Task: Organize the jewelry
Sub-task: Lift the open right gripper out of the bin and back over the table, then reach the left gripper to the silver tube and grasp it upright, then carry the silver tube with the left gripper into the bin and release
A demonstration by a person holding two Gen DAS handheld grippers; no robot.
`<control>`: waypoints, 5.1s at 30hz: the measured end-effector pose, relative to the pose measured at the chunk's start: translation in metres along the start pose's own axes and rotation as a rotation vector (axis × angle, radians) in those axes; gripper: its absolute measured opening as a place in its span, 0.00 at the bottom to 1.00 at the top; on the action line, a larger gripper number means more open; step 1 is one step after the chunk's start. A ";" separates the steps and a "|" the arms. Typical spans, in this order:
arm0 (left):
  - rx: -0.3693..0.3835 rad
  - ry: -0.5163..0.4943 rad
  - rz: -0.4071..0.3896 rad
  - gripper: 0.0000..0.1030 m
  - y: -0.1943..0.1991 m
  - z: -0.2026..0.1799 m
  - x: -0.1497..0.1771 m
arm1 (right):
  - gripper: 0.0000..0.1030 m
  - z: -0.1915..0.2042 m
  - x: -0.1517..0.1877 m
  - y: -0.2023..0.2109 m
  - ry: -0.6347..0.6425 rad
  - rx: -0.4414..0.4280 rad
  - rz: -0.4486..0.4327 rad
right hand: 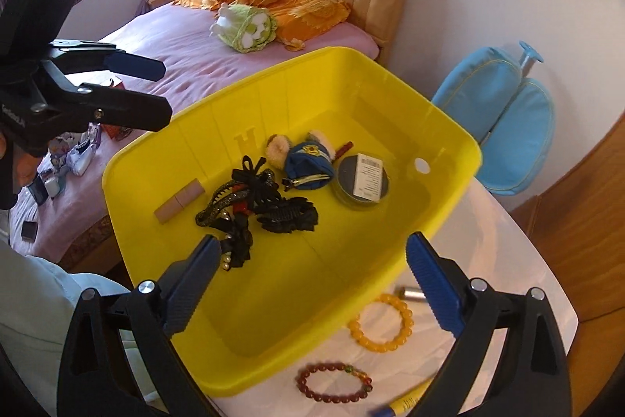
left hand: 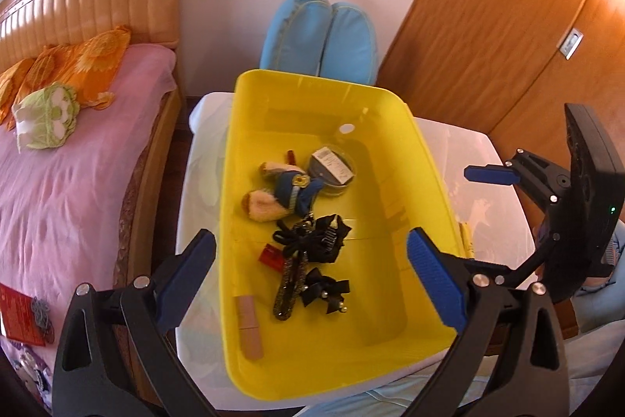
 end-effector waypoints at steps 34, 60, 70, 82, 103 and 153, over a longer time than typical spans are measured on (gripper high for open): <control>0.214 -0.389 0.110 0.93 -0.061 -0.158 -0.018 | 0.94 -0.064 0.165 0.075 -0.504 0.275 0.082; 0.149 -0.486 0.144 0.93 -0.071 -0.237 0.024 | 0.94 -0.103 0.226 0.074 -0.535 0.217 0.042; 0.145 -0.513 0.252 0.93 -0.120 -0.263 0.051 | 0.94 -0.114 0.251 0.064 -0.578 0.200 0.088; -0.033 -0.668 0.392 0.93 -0.210 -0.248 0.033 | 0.94 -0.114 0.239 0.031 -0.593 0.174 0.122; -0.204 -0.747 0.656 0.38 -0.289 -0.227 0.034 | 0.94 -0.142 0.221 0.017 -0.547 0.157 0.078; -0.091 -0.217 0.447 0.17 -0.117 -0.019 0.067 | 0.94 0.024 0.006 -0.004 0.081 -0.300 -0.148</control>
Point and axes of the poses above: each gripper's, at about its wrist camera, not at the fingertips, and y roughly against the way its jaws point, z to its left, x to its underside, the point moved 6 cm from there along -y, roughly the way its jaws point, and after that the axes turned 8 degrees about y, right-handed, at the moved point
